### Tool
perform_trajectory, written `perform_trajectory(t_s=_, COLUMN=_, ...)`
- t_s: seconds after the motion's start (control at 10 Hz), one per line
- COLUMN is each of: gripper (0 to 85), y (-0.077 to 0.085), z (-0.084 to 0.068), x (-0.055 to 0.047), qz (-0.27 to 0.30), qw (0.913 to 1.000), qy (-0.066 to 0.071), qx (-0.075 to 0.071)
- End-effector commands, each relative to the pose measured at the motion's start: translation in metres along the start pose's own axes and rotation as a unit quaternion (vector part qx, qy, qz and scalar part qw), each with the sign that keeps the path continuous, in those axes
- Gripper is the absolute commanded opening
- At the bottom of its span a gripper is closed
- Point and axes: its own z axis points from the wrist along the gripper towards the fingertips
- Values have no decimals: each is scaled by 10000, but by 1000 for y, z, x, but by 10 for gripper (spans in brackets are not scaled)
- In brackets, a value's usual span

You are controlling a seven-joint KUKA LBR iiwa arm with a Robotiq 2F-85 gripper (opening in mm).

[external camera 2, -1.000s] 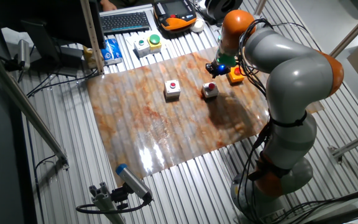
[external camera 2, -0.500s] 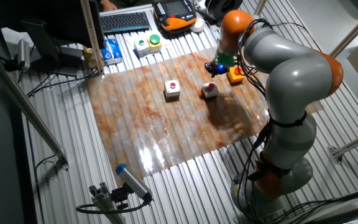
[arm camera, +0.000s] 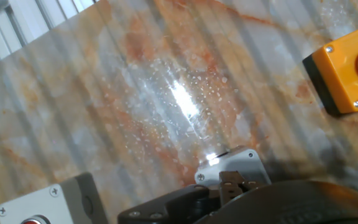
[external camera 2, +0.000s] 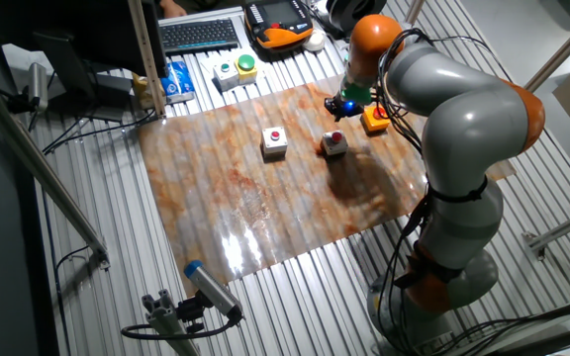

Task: Press three buttons from left to right in sequence

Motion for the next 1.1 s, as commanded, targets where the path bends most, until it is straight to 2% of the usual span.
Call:
perform_trajectory(t_s=0.0, gripper=0, y=3, z=-1, x=1, qz=13, qw=10000, qy=2, qx=2)
perform_trajectory(t_s=0.5, gripper=0, y=5, z=0, x=-1, qz=12, qw=10000, qy=-19, qx=17)
perform_trajectory(t_s=1.0, gripper=0, y=11, z=1, x=6, qz=42, qw=10000, qy=-41, qx=59)
